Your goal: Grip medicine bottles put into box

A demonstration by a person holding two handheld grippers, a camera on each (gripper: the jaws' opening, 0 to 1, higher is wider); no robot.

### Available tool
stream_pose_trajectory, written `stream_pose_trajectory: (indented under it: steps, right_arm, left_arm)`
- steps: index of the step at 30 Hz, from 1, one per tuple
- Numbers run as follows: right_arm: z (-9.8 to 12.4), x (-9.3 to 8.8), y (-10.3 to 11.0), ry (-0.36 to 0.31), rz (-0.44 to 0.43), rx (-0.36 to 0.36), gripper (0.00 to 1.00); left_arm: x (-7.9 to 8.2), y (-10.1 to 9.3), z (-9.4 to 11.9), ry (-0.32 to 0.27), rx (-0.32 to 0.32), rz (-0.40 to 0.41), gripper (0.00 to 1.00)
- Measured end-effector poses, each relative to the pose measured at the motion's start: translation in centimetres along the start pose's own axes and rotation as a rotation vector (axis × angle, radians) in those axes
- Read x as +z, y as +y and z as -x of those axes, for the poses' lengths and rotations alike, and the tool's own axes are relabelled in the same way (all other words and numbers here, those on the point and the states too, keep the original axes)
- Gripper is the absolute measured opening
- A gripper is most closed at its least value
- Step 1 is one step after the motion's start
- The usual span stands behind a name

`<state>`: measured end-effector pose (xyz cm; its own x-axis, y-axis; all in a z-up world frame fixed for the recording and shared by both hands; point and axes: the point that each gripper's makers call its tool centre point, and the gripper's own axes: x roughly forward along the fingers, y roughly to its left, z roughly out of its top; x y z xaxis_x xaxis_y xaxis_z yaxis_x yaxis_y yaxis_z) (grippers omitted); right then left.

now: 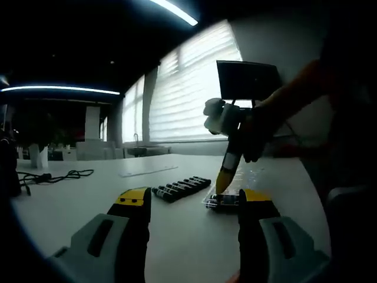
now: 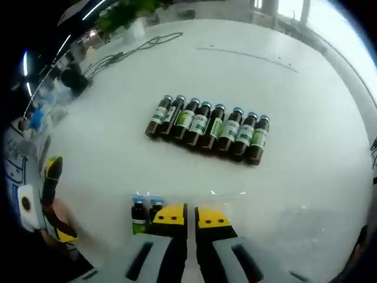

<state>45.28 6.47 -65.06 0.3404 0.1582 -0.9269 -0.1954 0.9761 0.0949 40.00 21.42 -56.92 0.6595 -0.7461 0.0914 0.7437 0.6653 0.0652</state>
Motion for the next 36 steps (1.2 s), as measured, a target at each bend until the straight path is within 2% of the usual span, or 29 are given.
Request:
stream_pose_trajectory:
  steps: [3,6,7,9,16,21,26,28,30,33,34,36]
  right_arm:
    - [0.0,-0.1,0.0,-0.002,-0.085,-0.011,0.01]
    - [0.0,-0.6,1.1,0.032,-0.320,0.087,0.02]
    - [-0.1,-0.6,0.9,0.031,-0.354,0.080,0.02]
    - [-0.3,-0.5,1.0,-0.011,-0.284,0.045,0.03]
    - [-0.2,0.6,-0.5,-0.049,-0.260,0.007,0.02]
    - [-0.4,1.3,-0.6,-0.059,-0.239,-0.002,0.03]
    - [-0.2,1.1,-0.7,-0.059,-0.204,-0.001,0.03]
    - [0.4,1.2,-0.8,-0.079,-0.184,0.012,0.07]
    - [1.1,1.2,-0.4,-0.087,-0.120,0.051,0.10]
    - [3.6,2.1,-0.3,-0.210,-0.001,0.059,0.10]
    - [4.6,2.5,0.0,-0.267,-0.005,0.083,0.11]
    - [6.3,3.0,0.6,-0.358,-0.066,0.157,0.14]
  left_arm:
    - [0.1,-0.4,0.1,-0.003,-0.014,-0.007,0.52]
    - [0.0,-1.0,0.1,0.000,-0.040,-0.016,0.53]
    - [0.0,-1.1,0.1,0.003,-0.045,-0.017,0.53]
    - [0.0,-1.3,0.1,0.003,-0.056,-0.015,0.53]
    - [-0.2,-1.7,0.0,0.009,-0.076,-0.006,0.53]
    - [-0.3,-1.5,-0.1,0.017,-0.070,-0.009,0.53]
    - [-0.3,-0.9,-0.1,0.014,-0.044,-0.011,0.53]
    - [-0.3,-0.7,-0.1,0.014,-0.033,-0.010,0.53]
    - [-0.3,-0.5,-0.1,0.015,-0.028,-0.010,0.53]
    - [-0.4,-0.6,-0.2,0.020,-0.031,-0.017,0.52]
    - [-0.5,-0.6,-0.2,0.022,-0.032,-0.019,0.52]
    - [-0.6,-0.7,-0.3,0.023,-0.035,-0.020,0.52]
